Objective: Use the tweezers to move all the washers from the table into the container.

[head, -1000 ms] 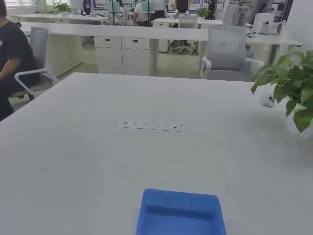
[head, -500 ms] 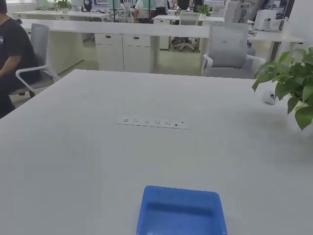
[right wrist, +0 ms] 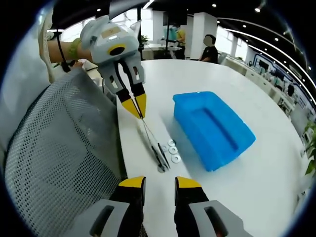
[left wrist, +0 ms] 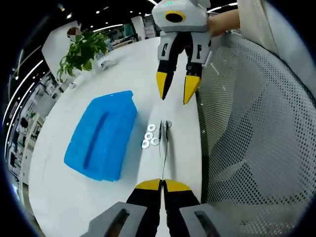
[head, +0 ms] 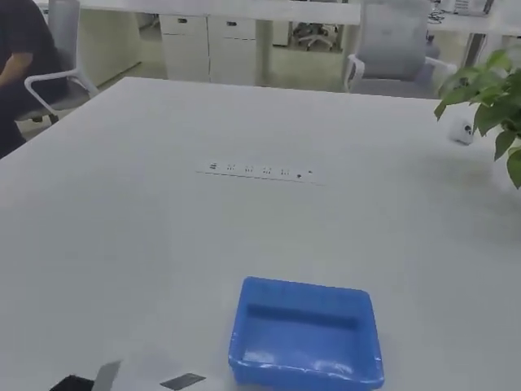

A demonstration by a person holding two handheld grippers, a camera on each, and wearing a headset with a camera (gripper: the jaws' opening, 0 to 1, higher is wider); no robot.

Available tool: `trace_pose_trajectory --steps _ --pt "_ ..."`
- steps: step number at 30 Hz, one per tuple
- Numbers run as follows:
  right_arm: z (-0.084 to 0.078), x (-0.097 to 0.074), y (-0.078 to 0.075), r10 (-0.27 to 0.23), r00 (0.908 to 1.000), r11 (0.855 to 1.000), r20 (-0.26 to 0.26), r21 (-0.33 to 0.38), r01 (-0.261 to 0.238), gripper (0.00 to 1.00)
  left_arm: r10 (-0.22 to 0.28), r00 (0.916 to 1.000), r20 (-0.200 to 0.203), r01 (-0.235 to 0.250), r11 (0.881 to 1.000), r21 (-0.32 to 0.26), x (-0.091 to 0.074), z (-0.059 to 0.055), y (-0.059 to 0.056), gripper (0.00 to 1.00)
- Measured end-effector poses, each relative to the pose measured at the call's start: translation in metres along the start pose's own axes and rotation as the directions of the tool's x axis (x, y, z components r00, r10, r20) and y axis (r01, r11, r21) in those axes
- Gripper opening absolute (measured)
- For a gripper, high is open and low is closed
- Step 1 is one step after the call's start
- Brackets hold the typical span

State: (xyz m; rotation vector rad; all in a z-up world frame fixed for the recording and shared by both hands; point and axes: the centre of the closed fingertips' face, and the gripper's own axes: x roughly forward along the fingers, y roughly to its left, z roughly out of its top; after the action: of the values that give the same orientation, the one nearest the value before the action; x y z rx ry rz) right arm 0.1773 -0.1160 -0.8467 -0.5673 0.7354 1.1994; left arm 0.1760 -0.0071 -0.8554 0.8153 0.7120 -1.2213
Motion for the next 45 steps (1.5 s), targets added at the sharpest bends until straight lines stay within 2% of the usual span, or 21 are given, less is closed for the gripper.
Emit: trace_pose_trajectory --steps 4,8,10,13,14,18,22,26,30,34,38,45 --pt "0.005 0.012 -0.003 0.041 0.9991 0.999 -0.008 -0.026 -0.041 0.19 -0.007 0.9999 0.014 0.007 1.0 -0.004 -0.005 0.005 -0.001 0.0" --pt "0.011 0.026 -0.005 0.082 0.9966 0.995 -0.011 -0.058 -0.082 0.19 -0.038 0.9988 0.03 0.038 0.999 -0.023 -0.006 0.012 0.0 0.0" --pt "0.013 0.033 -0.003 0.103 0.9943 0.991 -0.025 -0.08 -0.105 0.19 -0.046 0.9981 0.041 0.047 0.999 -0.014 -0.008 0.019 0.003 0.0" --pt "0.015 0.037 0.001 0.136 0.9901 0.979 -0.034 -0.145 -0.14 0.2 -0.051 0.9964 0.068 0.051 0.999 -0.001 -0.014 0.034 0.01 0.0" --pt "0.015 0.039 0.0 0.13 0.9908 0.981 -0.038 -0.137 -0.134 0.19 -0.053 0.9959 0.073 0.053 0.999 0.001 -0.015 0.036 0.01 0.0" --pt "0.014 0.042 -0.003 0.126 0.9912 0.981 -0.04 -0.146 -0.13 0.17 -0.077 0.9905 0.113 0.072 0.996 0.05 -0.022 0.06 0.013 0.0" --pt "0.015 0.041 -0.006 0.112 0.9935 0.984 -0.021 -0.135 -0.114 0.11 -0.087 0.986 0.142 0.072 0.991 0.11 -0.028 0.082 0.013 0.0" --pt "0.016 0.037 -0.009 0.101 0.9949 0.989 0.004 -0.11 -0.1 0.08 -0.093 0.9822 0.163 0.068 0.986 0.154 -0.031 0.098 0.01 0.0" --pt "0.014 0.031 -0.008 0.094 0.9955 0.992 0.01 -0.084 -0.093 0.08 -0.099 0.9831 0.154 0.07 0.981 0.181 -0.03 0.103 0.007 0.0" --pt "0.016 0.026 -0.005 0.099 0.9947 0.993 0.029 -0.069 -0.097 0.08 -0.103 0.9816 0.161 0.074 0.981 0.177 -0.034 0.109 0.006 0.0" --pt "0.021 0.026 -0.003 0.115 0.991 0.993 0.067 -0.03 -0.114 0.08 -0.106 0.9798 0.17 0.077 0.983 0.165 -0.036 0.114 0.007 0.0" --pt "0.021 0.03 -0.006 0.127 0.9889 0.992 0.078 0.007 -0.128 0.08 -0.121 0.9775 0.173 0.1 0.987 0.126 -0.031 0.12 0.013 0.0"
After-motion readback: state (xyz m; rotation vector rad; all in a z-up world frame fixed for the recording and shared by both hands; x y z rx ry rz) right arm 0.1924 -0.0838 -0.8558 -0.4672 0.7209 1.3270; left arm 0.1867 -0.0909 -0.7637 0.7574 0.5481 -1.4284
